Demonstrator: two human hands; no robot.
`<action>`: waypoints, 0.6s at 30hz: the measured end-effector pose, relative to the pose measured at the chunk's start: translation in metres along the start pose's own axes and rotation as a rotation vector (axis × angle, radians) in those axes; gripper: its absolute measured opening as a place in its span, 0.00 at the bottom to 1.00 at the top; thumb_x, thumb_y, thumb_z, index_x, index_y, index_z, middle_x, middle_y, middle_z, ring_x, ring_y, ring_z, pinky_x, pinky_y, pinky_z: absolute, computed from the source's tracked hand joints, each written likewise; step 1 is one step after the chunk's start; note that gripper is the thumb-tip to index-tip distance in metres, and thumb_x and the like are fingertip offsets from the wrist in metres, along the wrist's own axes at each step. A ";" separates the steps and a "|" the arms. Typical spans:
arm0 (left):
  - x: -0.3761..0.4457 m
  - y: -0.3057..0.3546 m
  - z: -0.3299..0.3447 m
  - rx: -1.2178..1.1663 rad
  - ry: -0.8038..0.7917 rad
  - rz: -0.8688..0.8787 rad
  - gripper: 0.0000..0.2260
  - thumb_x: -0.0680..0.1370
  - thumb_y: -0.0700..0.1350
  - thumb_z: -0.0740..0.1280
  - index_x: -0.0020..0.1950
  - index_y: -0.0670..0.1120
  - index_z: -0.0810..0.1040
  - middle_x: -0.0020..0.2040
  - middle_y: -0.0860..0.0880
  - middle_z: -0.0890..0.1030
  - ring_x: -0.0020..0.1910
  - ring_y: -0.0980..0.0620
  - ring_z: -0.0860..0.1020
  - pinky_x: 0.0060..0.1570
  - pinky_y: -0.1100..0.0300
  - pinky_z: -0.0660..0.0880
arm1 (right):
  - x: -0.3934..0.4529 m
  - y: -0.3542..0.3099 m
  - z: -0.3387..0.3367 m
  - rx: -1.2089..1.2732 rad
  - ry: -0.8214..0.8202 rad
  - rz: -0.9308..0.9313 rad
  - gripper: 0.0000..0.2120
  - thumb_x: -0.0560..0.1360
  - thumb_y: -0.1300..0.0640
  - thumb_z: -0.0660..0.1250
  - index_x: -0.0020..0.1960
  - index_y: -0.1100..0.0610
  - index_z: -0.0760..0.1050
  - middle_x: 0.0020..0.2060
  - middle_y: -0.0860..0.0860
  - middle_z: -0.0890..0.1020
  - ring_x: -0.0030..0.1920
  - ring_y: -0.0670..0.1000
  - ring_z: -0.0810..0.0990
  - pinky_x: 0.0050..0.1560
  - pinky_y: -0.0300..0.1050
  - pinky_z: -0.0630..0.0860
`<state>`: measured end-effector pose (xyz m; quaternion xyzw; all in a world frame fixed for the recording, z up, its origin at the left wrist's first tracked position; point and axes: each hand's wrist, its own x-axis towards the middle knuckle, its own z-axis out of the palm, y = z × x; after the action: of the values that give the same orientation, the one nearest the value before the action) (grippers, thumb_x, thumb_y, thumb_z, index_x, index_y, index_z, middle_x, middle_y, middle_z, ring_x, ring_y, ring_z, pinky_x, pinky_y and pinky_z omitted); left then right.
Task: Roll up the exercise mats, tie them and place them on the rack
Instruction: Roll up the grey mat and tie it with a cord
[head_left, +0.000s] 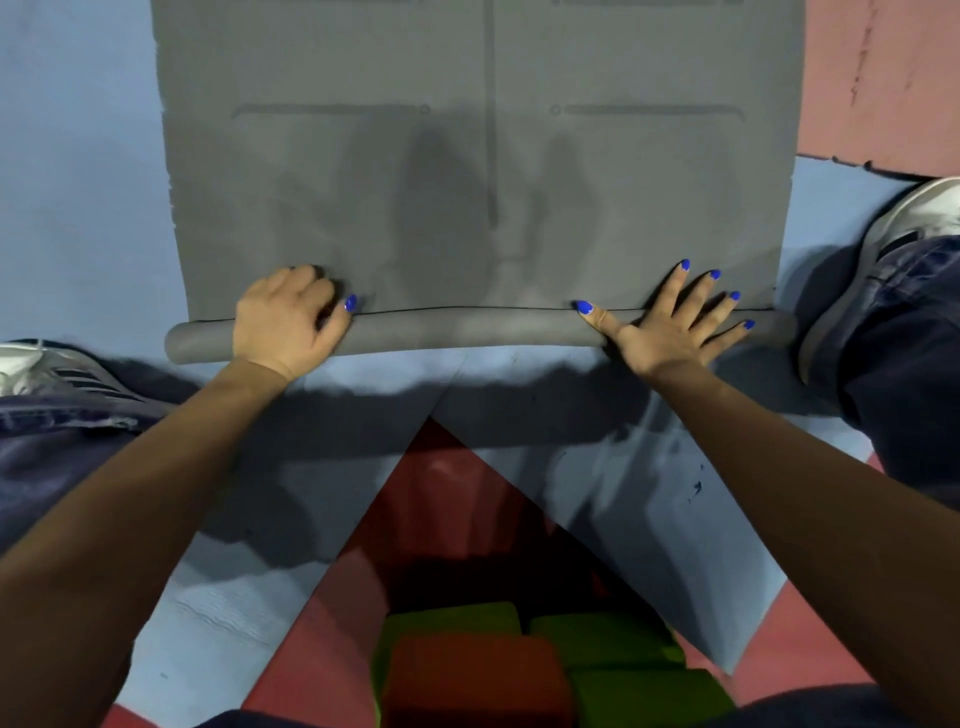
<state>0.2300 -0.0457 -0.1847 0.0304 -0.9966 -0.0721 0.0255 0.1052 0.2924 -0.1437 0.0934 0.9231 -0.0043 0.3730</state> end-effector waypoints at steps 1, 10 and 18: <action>-0.003 0.000 0.001 -0.002 0.000 0.019 0.19 0.78 0.53 0.57 0.39 0.38 0.75 0.37 0.38 0.74 0.33 0.39 0.75 0.31 0.52 0.68 | 0.001 0.001 0.001 0.000 0.006 0.002 0.61 0.58 0.17 0.49 0.77 0.53 0.33 0.76 0.57 0.35 0.74 0.63 0.32 0.68 0.66 0.30; -0.008 -0.016 0.017 0.082 0.008 0.463 0.22 0.76 0.61 0.58 0.53 0.43 0.74 0.40 0.39 0.75 0.33 0.41 0.73 0.35 0.52 0.64 | 0.005 -0.001 0.001 -0.009 0.015 0.021 0.62 0.57 0.17 0.49 0.77 0.53 0.32 0.76 0.57 0.35 0.74 0.62 0.32 0.68 0.66 0.30; -0.008 -0.002 0.010 0.320 0.209 0.362 0.19 0.83 0.55 0.54 0.56 0.44 0.79 0.40 0.44 0.75 0.39 0.44 0.66 0.39 0.52 0.60 | 0.022 -0.009 0.008 0.018 0.244 -0.011 0.52 0.67 0.22 0.52 0.78 0.51 0.37 0.77 0.55 0.39 0.76 0.56 0.36 0.65 0.73 0.33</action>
<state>0.2381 -0.0456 -0.1949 -0.1372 -0.9765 0.0957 0.1358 0.0932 0.2865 -0.1654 0.0913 0.9621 -0.0030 0.2571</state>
